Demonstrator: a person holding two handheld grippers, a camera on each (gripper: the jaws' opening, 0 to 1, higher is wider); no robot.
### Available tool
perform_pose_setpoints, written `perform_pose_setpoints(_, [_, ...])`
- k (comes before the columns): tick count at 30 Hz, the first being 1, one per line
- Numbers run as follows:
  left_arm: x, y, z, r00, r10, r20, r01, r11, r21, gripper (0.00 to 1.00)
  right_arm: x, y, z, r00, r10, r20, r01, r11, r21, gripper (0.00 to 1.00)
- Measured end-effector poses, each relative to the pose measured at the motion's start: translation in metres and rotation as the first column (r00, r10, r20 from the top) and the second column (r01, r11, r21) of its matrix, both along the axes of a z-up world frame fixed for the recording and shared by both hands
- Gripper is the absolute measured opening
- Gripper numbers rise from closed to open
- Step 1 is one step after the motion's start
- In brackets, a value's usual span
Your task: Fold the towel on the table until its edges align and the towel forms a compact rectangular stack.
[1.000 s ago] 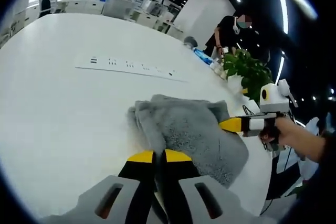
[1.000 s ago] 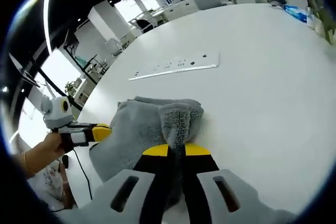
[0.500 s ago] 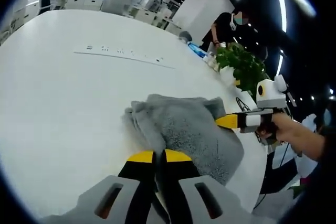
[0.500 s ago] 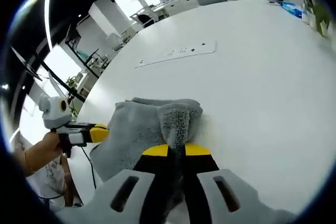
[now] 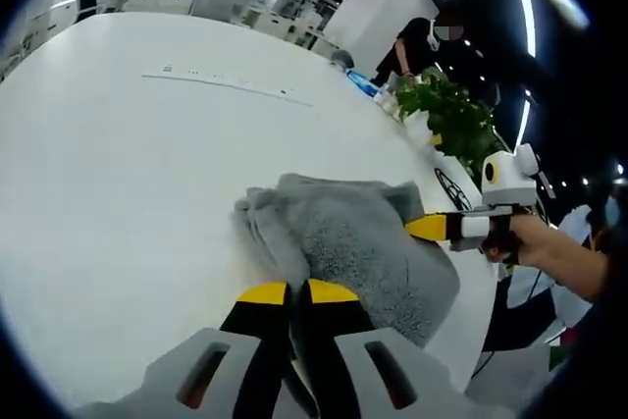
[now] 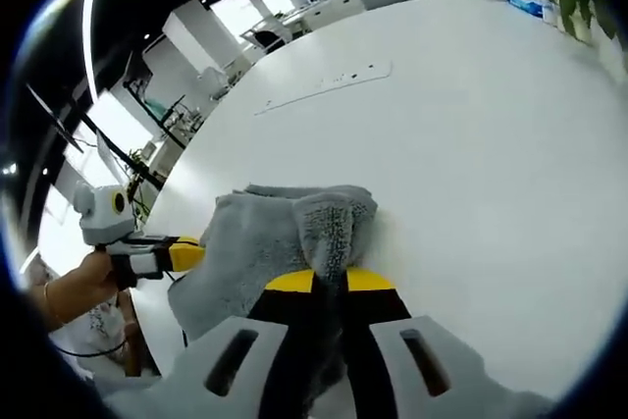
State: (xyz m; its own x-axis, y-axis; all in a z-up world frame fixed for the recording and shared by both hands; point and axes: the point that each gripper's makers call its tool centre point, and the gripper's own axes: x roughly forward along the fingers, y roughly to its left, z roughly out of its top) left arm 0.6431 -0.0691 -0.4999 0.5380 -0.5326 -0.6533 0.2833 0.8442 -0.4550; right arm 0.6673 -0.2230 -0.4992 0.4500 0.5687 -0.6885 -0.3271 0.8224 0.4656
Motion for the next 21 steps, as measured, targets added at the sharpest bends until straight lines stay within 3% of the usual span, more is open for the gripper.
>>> perform_pose_setpoints(5, [0.003,0.003,-0.005,1.0,-0.009,0.024,0.009,1.0,0.024,0.07,0.003,-0.001,-0.002,0.997,0.056,0.053,-0.053,0.998,-0.041,0.09])
perform_pose_setpoints(12, [0.005,0.011,0.001,0.998,0.003,0.066,-0.005,1.0,0.021,0.16,0.006,-0.001,0.003,0.992,0.067,0.102,-0.062,0.997,-0.05,0.14])
perform_pose_setpoints(16, [0.01,0.015,0.011,0.993,0.008,0.121,-0.01,1.0,0.015,0.23,0.005,-0.006,0.01,0.983,0.078,0.164,-0.068,0.996,-0.066,0.16])
perform_pose_setpoints(21, [0.006,0.025,0.03,0.983,-0.008,0.182,-0.004,0.998,0.065,0.3,0.006,-0.01,0.03,0.972,0.044,0.23,-0.037,0.999,-0.035,0.2])
